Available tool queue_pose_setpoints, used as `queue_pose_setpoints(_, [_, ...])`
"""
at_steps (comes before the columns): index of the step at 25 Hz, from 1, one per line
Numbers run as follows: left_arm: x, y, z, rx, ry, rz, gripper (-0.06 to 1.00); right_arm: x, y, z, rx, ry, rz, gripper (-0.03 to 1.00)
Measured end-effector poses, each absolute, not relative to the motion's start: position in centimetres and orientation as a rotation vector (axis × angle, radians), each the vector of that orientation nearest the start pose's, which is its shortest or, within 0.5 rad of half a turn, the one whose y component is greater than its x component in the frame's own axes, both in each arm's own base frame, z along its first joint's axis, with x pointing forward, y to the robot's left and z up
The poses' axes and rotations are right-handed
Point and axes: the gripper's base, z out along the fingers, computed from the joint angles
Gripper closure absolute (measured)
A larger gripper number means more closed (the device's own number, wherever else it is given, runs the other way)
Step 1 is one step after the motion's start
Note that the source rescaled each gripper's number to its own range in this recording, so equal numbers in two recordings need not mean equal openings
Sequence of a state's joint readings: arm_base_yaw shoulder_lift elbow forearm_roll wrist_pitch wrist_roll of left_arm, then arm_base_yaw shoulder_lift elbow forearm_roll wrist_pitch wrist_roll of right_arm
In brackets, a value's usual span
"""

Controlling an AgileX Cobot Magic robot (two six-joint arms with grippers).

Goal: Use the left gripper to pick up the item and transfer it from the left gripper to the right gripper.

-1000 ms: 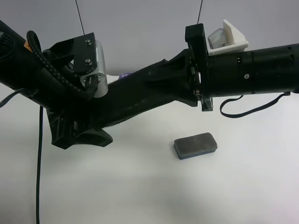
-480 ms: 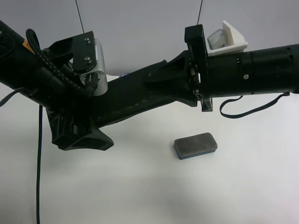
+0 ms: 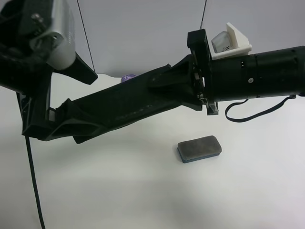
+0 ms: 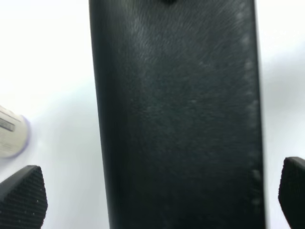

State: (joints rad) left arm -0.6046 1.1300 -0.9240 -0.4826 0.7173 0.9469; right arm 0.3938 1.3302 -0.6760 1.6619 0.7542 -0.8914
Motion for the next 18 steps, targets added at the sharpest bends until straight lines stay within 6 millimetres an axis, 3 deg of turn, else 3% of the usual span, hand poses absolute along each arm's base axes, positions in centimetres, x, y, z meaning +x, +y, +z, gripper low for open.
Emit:
queue_pose_setpoints(9, [13.2,-12.6,36.1,1.24,1.85,-0.468,-0.05,21.0,15.3,25.7,-0.055,2.293,1.431,0.96])
queue_pose_setpoints(18, [8.1,-8.0,38.0,1.054,1.952,-0.428,-0.05,20.9,15.3,25.6,-0.068,2.303,1.421,0.96])
